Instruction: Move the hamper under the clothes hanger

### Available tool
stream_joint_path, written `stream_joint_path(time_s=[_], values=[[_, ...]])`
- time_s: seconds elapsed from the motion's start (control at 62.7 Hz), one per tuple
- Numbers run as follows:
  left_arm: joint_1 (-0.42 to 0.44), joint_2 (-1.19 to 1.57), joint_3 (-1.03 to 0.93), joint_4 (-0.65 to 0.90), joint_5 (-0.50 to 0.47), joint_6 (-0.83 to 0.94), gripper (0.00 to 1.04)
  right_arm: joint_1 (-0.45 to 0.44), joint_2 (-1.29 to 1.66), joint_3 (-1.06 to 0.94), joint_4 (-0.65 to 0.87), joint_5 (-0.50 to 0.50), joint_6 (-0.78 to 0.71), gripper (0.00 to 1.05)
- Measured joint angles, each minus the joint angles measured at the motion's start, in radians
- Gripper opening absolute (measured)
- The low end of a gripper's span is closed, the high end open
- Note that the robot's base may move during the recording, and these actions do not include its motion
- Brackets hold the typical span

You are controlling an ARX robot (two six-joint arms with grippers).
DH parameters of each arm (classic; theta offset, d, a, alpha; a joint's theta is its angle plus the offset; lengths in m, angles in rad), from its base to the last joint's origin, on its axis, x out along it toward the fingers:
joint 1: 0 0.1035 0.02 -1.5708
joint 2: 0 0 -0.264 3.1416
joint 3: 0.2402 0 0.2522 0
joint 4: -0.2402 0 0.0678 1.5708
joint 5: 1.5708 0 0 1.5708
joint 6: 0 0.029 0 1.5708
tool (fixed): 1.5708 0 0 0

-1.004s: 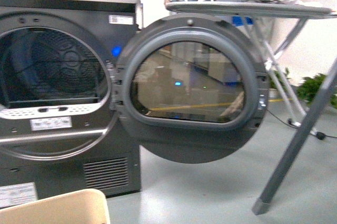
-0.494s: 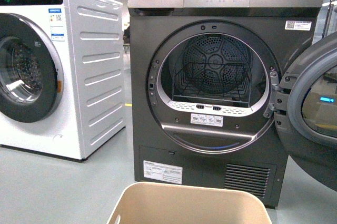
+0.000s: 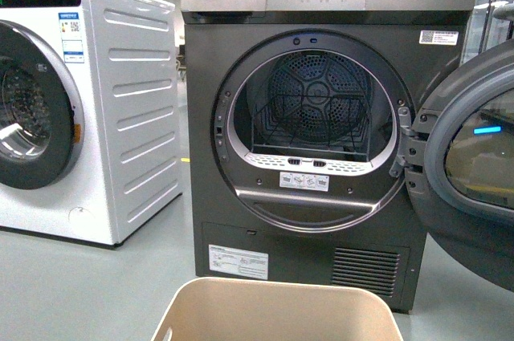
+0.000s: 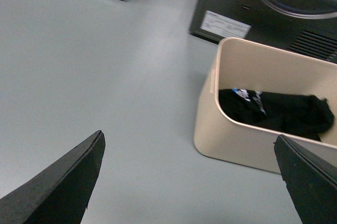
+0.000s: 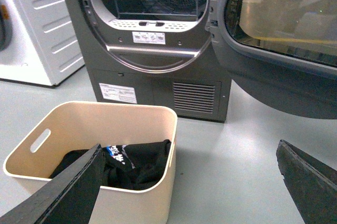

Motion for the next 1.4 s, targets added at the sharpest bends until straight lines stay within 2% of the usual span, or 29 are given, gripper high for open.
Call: stream_joint_path(time_s=[0.08,0.128,0.287,0.494,0.702,0.861,1.116,1.403], values=[[0.033,0.278,0.1,0.121,0.013,0.018,0.98,0.011,0.312,0.084,0.188,0.004,-0.001,0.97],[0.026,0.409,0.152,0.142,0.014,0.039,0.98,0.031,0.455,0.119,0.235,0.011,0.0,0.97],[-0.051,0.694,0.293,0.179,0.003,0.14,0.98,0.109,0.748,0.212,0.289,0.035,-0.017,0.97],[-0.174,1.025,0.539,0.169,-0.098,0.208,0.98,0.219,1.067,0.408,0.287,0.128,-0.057,0.97],[-0.216,1.203,0.656,0.162,-0.148,0.222,0.98,0.262,1.265,0.557,0.24,0.192,-0.079,0.97],[-0.204,1.332,0.733,0.169,-0.163,0.219,0.98,0.28,1.421,0.661,0.222,0.229,-0.091,0.97],[-0.178,1.455,0.816,0.15,-0.173,0.2,0.98,0.303,1.571,0.744,0.208,0.249,-0.106,0.97],[-0.225,1.551,0.915,0.135,-0.183,0.197,0.98,0.313,1.692,0.859,0.169,0.271,-0.1,0.97]])
